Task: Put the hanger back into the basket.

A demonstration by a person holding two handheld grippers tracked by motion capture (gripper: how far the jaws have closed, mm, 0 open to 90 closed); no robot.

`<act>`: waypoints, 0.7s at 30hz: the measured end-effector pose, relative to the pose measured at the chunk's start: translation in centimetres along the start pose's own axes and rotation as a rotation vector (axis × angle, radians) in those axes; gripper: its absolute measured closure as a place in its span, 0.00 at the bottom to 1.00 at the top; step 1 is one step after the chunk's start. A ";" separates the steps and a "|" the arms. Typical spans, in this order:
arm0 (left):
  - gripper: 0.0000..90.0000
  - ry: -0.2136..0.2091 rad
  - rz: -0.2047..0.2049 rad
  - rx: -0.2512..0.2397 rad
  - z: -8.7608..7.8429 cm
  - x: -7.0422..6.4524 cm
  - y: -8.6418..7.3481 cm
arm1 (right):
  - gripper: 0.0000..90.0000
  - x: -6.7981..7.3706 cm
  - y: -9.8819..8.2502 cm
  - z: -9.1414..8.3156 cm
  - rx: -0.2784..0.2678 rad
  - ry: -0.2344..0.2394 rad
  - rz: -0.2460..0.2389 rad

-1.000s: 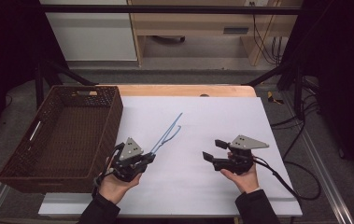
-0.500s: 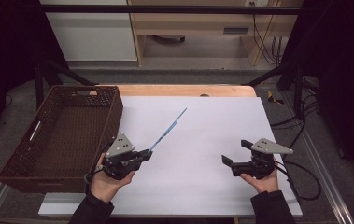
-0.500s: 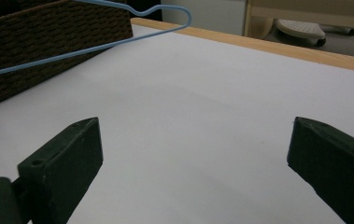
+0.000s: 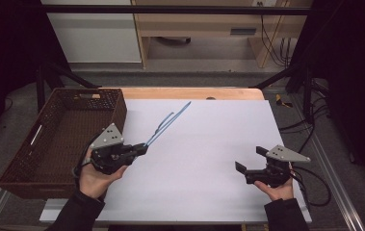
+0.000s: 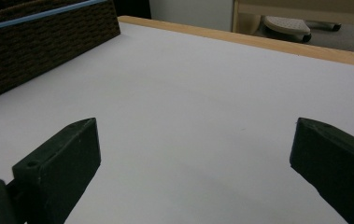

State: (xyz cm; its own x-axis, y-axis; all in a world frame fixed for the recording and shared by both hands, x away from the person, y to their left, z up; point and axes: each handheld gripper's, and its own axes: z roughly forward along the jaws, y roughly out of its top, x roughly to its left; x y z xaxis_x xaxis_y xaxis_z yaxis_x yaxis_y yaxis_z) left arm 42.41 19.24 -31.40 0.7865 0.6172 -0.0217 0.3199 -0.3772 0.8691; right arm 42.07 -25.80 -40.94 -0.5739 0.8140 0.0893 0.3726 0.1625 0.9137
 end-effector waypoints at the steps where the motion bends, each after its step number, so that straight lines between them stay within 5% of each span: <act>1: 0.97 0.002 0.000 -0.002 -0.3 0.3 0.2 | 0.03 0.0 0.0 0.0 0.000 0.001 0.000; 21: 0.97 0.019 -0.021 -0.023 -6.6 6.1 2.4 | 0.03 -0.1 0.0 -0.1 -0.003 -0.005 0.012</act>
State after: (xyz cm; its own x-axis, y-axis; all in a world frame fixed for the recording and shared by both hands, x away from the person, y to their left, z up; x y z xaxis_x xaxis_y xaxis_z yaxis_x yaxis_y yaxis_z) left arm 44.54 26.65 -26.17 0.7697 0.6377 -0.0308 0.3237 -0.3482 0.8797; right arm 42.07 -25.98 -40.90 -0.5661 0.8184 0.0986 0.3774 0.1510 0.9137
